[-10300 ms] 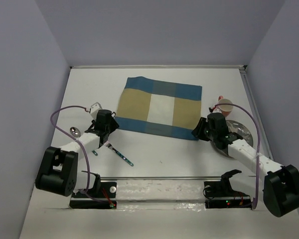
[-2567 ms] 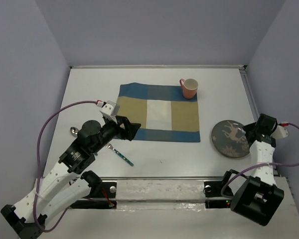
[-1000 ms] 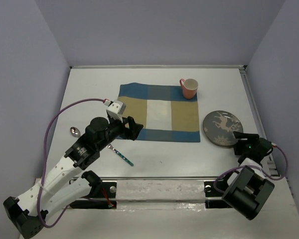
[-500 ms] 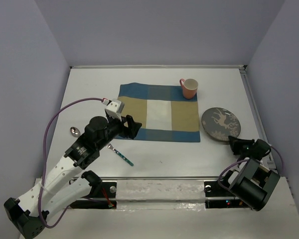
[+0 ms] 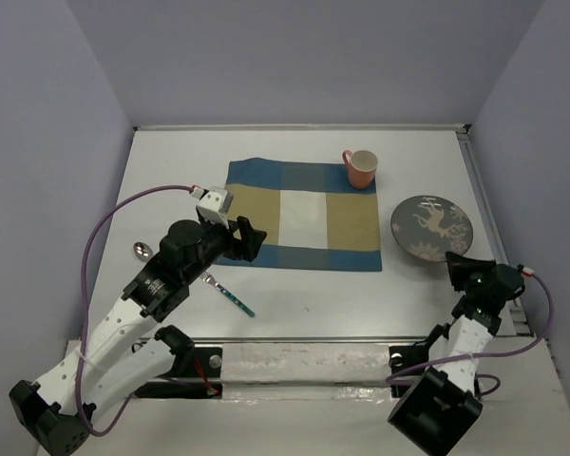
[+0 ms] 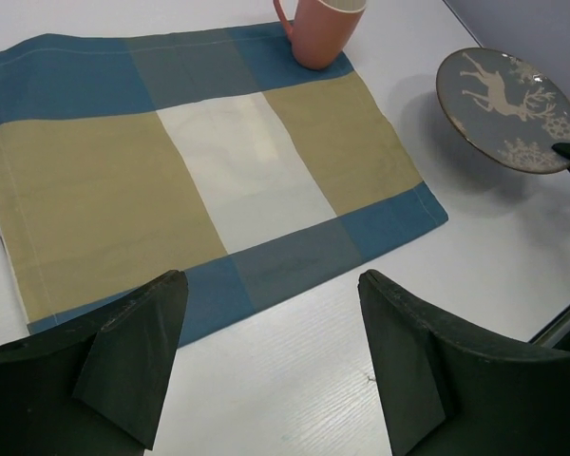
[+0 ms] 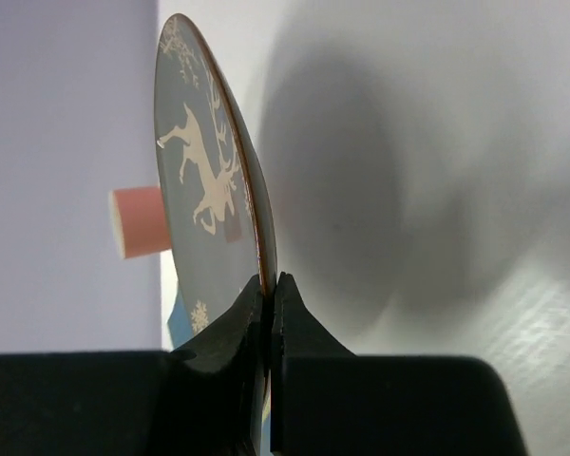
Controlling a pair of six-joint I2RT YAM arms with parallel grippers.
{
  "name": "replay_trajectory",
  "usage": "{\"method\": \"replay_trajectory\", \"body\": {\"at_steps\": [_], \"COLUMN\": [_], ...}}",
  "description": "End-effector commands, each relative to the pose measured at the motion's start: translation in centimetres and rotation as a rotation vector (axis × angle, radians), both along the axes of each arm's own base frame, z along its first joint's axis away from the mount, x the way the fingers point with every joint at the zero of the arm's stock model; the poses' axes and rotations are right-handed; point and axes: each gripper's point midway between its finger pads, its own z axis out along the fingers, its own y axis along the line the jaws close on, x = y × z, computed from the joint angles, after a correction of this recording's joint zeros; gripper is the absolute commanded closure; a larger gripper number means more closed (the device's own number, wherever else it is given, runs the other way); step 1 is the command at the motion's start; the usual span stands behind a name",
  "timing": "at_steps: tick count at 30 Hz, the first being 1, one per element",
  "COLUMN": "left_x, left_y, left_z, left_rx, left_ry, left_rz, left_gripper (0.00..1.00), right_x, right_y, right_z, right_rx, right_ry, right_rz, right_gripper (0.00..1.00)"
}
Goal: Set the dinner table for one person
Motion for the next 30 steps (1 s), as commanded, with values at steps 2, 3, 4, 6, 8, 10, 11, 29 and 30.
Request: {"method": "replay_trajectory", "body": {"at_steps": [2,3,4,6,8,10,11,29,30], "left_x": [0.9,1.0,1.1,1.3,1.5,1.7,1.7,2.5,2.5], "left_y": [1.1,1.3,1.5,2.0,2.5,2.8,3.0,6.0,6.0], "left_z": [2.9,2.9,3.1,3.3,3.6,3.9,4.2,4.4,4.4], "left_rx": [-0.045,-0.047,-0.054,-0.064,-0.069,-0.083,-0.089,-0.094,-0.093], "left_ry": [-0.085,-0.085,-0.088,-0.092,-0.100,-0.104,-0.111,-0.136,-0.135], "left_rz": [0.047,0.055,0.063,0.083,0.101,0.115,0.120,0.240,0.241], "left_gripper": [0.17,0.17,0.16,0.16,0.14,0.11,0.10,0.01,0.01], "right_x": [2.1,1.9,1.8,1.9,1.8,2.0,2.1,14.3,14.9], "right_y": [3.2,4.0,4.7,7.0,8.9,11.4,12.2,32.9,33.8], "right_z": [13.8,16.5,17.4,17.8,18.8,19.8,20.1,16.7,15.0], "right_rx": [-0.163,-0.213,-0.231,-0.215,-0.204,-0.200,-0.202,-0.224,-0.225], "right_ry": [-0.319,-0.356,-0.359,-0.346,-0.385,-0.406,-0.413,-0.374,-0.338], "right_rz": [0.297,0.344,0.377,0.470,0.550,0.630,0.650,0.921,0.931], "right_gripper": [1.00,1.00,1.00,1.00,1.00,1.00,1.00,1.00,1.00]}}
